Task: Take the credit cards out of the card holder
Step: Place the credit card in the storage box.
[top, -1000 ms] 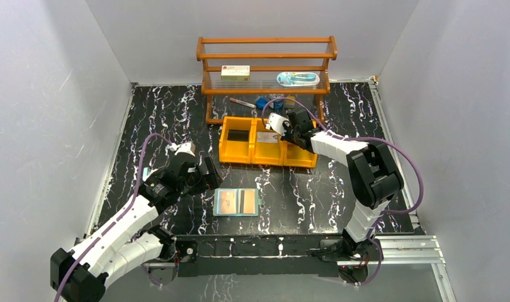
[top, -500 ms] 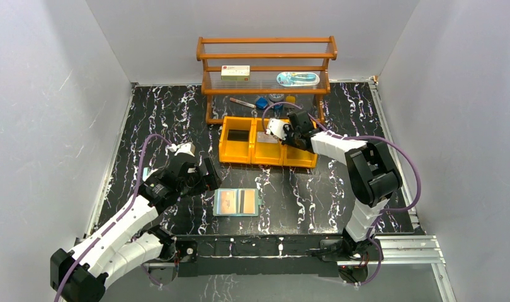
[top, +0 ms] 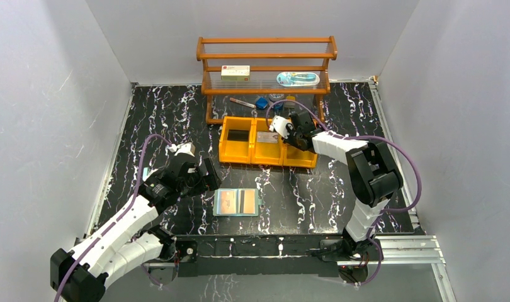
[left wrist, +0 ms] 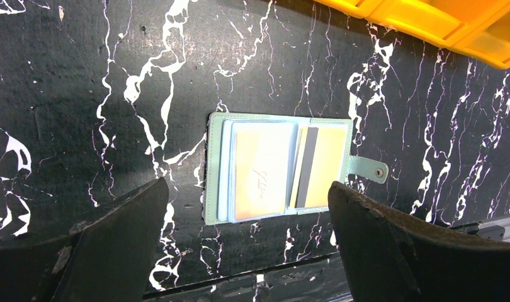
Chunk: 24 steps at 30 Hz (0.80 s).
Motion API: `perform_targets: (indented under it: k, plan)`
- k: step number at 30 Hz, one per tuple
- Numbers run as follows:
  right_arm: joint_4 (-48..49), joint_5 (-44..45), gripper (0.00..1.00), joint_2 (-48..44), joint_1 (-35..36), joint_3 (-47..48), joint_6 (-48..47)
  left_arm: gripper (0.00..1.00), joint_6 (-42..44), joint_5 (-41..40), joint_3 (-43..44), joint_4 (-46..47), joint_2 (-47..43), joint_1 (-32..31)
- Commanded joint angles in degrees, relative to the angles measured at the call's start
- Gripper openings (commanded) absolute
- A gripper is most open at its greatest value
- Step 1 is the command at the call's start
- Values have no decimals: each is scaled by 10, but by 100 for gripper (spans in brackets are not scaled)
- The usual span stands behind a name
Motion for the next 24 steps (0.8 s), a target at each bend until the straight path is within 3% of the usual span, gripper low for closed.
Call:
perform_targets:
  k: [1,7,10,13,16,18,24]
  plan:
    - [4,-25,32,-47,-1,47,138,98,1,-9,11,-10,-12,0]
    - [13,-89,35,-114,-1,51,418,98,0,-14,13,-13,-6,0]
    - [-44,-116,46,-134,-1,73,546,98,-2,-12,13,-19,7,0]
    - [-107,-185,44,-140,-2,94,657,98,-9,-12,13,-25,19,0]
    - [-89,-222,39,-156,10,54,775,98,-19,-17,11,-27,25,0]
    - [-73,-205,41,-169,42,29,821,98,-26,-25,12,-28,25,0]
    - [-64,-22,43,-184,206,-2,902,98,-48,-52,15,-45,29,0]
